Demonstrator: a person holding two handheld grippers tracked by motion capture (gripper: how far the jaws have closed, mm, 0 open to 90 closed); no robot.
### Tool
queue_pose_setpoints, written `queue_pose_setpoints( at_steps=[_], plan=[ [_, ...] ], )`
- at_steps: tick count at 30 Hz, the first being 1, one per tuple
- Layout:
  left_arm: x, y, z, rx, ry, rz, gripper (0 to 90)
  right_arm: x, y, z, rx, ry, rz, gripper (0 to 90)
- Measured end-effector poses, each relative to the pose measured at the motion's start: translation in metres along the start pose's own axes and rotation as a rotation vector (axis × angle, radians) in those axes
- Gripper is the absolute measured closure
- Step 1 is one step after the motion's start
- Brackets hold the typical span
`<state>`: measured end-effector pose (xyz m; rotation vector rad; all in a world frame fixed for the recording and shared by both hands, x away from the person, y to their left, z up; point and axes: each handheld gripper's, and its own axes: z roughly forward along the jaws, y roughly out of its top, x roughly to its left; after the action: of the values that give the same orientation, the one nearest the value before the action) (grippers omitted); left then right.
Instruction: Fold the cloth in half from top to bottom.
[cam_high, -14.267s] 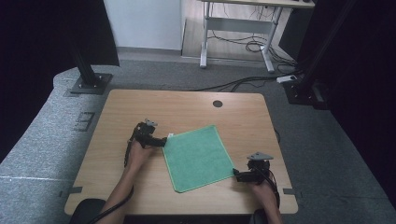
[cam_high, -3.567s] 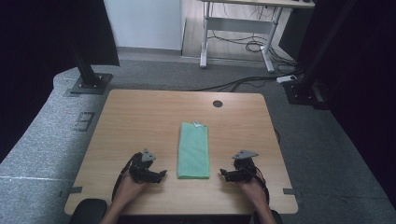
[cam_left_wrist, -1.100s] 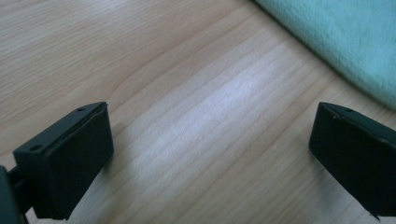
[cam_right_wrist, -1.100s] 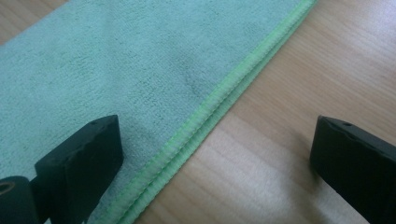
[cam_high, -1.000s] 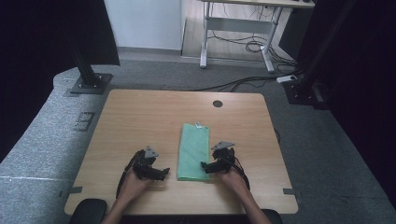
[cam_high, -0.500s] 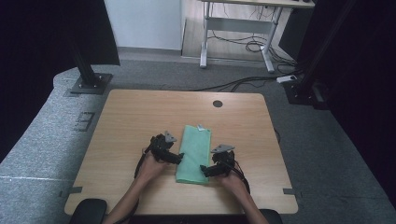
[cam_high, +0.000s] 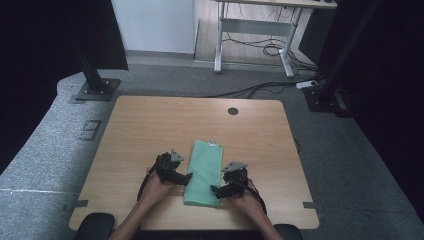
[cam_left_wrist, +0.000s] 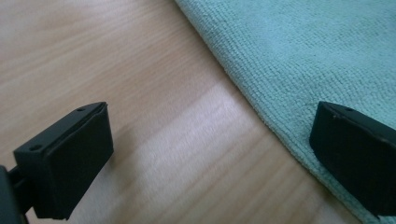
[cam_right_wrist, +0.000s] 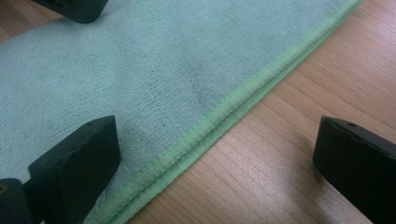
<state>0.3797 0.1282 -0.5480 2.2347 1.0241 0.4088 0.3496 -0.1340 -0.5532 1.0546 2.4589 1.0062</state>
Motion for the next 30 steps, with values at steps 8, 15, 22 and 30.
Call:
queue_pose_setpoints(
  at_steps=[8, 15, 22, 30],
  plan=[
    [0.002, -0.003, -0.001, -0.001, -0.02, -0.019, 0.0, -0.011, 0.01, -0.001, 0.014, 0.037, 0.018, 3.8],
    [-0.001, -0.005, -0.002, 0.001, -0.024, -0.014, 0.0, -0.037, 0.034, 0.002, -0.007, 0.001, 0.042, 13.3],
    [-0.006, -0.008, -0.005, 0.001, -0.032, -0.006, 0.0, -0.056, 0.062, 0.01, -0.025, -0.01, 0.053, 30.6],
    [-0.007, -0.008, -0.005, -0.001, -0.035, -0.007, 0.0, -0.07, 0.09, 0.034, 0.004, -0.01, 0.033, 50.5]
  ],
)
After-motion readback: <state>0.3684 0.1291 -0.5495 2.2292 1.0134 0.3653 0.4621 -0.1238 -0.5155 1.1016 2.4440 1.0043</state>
